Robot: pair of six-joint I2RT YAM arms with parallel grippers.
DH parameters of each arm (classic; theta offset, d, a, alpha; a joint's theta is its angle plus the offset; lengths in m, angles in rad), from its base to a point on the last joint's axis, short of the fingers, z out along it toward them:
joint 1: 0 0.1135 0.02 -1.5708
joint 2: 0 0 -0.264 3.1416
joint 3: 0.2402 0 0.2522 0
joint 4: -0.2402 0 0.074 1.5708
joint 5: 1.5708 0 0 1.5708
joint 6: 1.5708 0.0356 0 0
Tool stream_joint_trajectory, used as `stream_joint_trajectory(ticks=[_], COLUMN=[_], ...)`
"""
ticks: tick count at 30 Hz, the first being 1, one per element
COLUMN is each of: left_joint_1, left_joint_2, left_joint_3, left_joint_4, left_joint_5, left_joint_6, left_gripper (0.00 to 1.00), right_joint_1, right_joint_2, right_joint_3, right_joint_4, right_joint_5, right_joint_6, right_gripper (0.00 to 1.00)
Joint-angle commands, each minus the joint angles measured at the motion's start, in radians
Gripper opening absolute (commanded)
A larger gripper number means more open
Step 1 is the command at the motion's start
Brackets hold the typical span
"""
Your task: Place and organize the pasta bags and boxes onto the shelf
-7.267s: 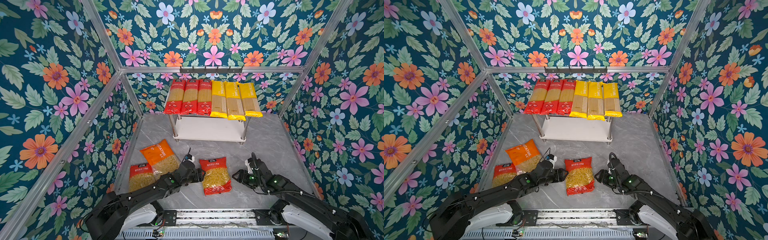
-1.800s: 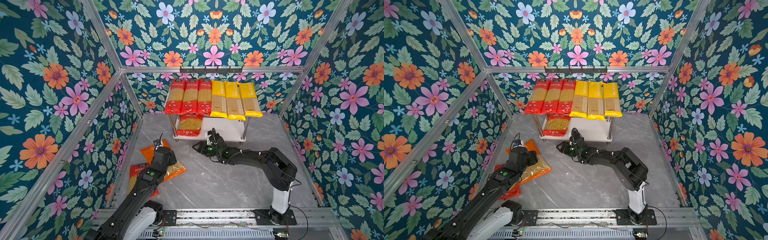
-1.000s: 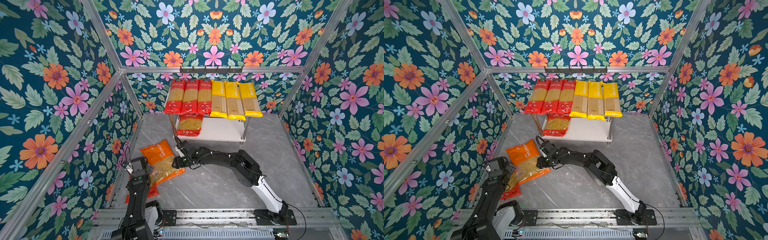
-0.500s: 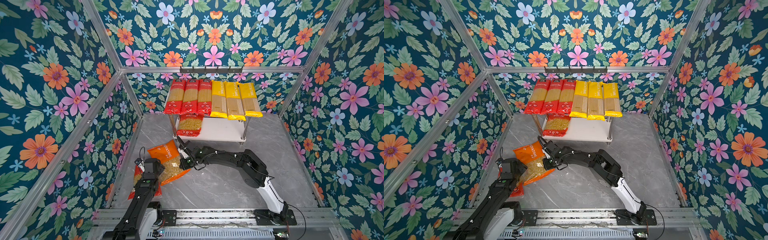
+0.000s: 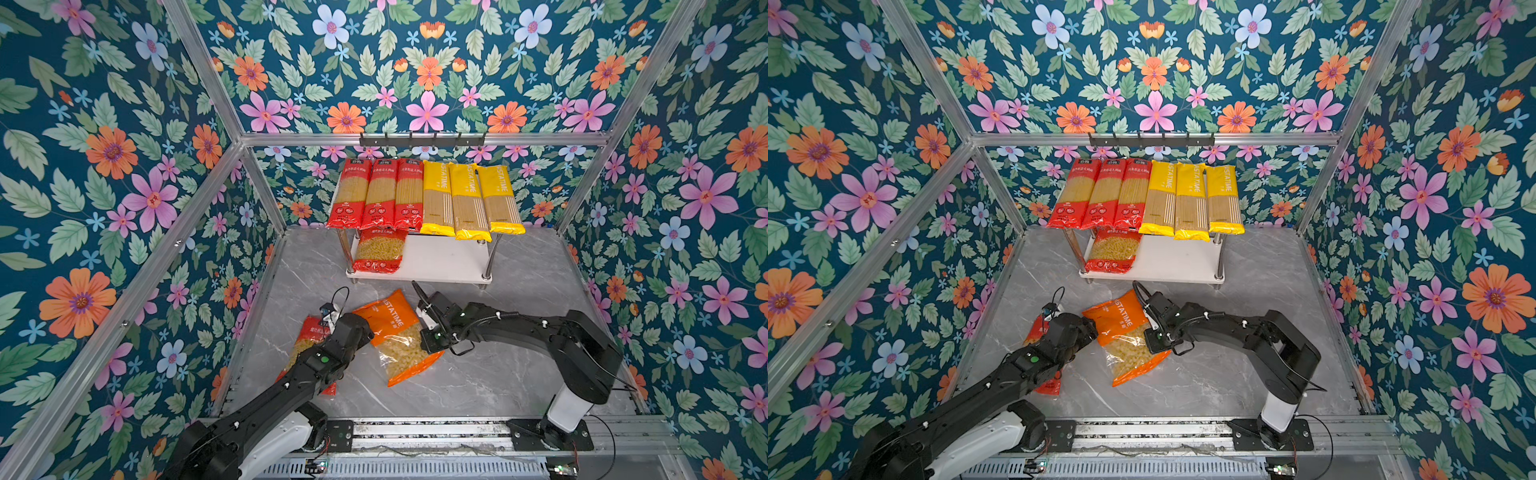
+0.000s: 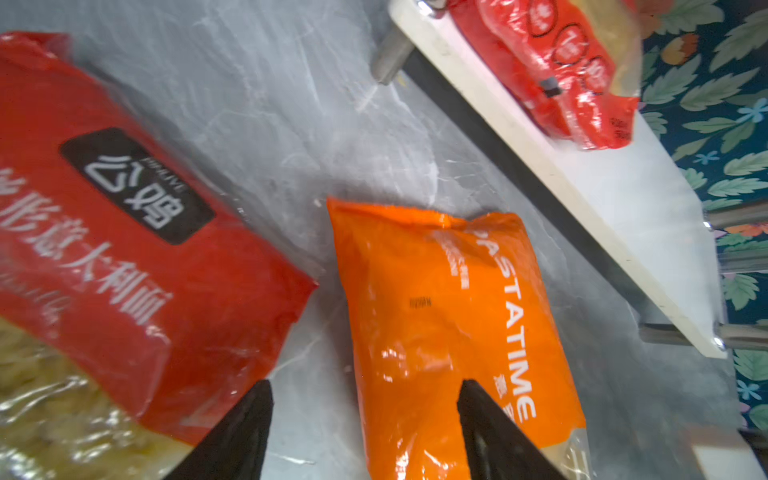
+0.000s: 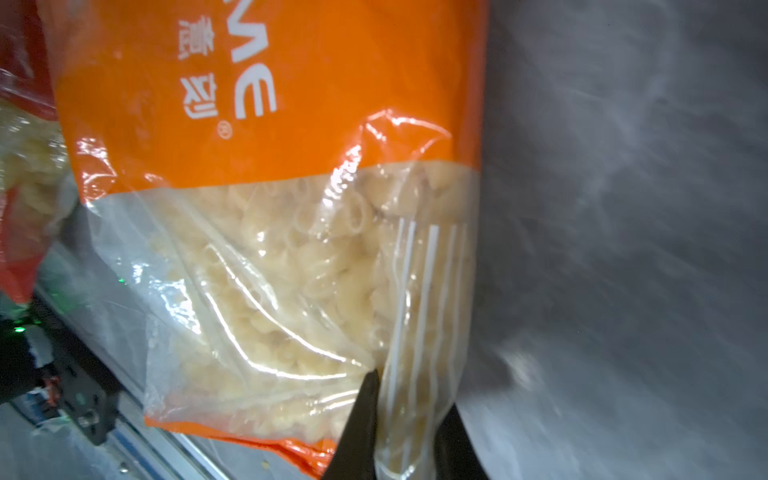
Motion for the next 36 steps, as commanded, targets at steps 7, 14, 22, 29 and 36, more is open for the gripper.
stream_joint_trajectory(ticks=[7, 14, 22, 29, 36], left_joint_1=[0.227, 0.545, 0.855, 0.854, 0.853], left_joint_2=[-0.069, -0.172, -0.164, -0.189, -0.187], left_joint_3=[0.073, 0.045, -0.020, 0.010, 0.039], left_joint_4=[-0.111, -0.159, -0.076, -0.113, -0.120], left_joint_5=[0.084, 0.105, 0.351, 0.353, 0.392], left_joint_6=[0.268, 0.349, 0.333, 0.372, 0.390], left_gripper=[0.77, 0.79, 0.79, 0.78, 0.76], right_joint_1=[0.169, 0.314, 0.355, 0.356, 0.334], right_joint_2=[-0.106, 0.133, 0.470, 0.606, 0.638], right_joint_3=[0.081, 0.265, 0.578, 0.684, 0.660], right_joint_4=[-0.089, 0.140, 0.263, 0.294, 0.381], right_joint_5=[0.310, 0.269, 0.059, -0.025, -0.088], right_joint_6=[0.198, 0.406, 0.587, 0.649, 0.670], right_gripper=[0.52, 0.59, 0.61, 0.58, 0.29])
